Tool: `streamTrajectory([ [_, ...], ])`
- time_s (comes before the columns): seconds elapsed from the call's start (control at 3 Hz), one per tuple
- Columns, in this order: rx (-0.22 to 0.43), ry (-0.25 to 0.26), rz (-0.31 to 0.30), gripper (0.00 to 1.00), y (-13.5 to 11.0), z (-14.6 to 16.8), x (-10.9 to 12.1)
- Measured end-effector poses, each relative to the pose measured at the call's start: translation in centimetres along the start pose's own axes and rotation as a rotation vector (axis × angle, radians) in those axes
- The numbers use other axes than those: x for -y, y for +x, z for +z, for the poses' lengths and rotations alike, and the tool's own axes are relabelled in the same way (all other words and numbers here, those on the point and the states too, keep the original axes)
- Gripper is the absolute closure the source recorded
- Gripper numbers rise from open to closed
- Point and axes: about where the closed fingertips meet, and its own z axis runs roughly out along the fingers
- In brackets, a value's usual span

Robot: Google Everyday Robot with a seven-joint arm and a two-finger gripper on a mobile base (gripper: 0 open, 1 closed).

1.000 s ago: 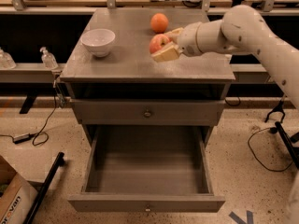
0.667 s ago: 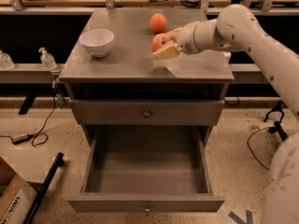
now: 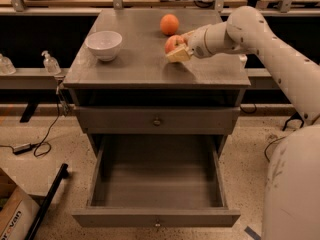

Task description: Pick apple from middle drawer and place on counter

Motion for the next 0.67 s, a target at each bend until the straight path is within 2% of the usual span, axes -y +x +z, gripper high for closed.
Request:
streamTrajectory([
  [0.33, -0.012, -0.009, 0.009, 0.0, 0.57, 0.33, -0.14],
  [0.67, -0.012, -0.009, 0.009, 0.0, 0.57, 0.33, -0.14],
])
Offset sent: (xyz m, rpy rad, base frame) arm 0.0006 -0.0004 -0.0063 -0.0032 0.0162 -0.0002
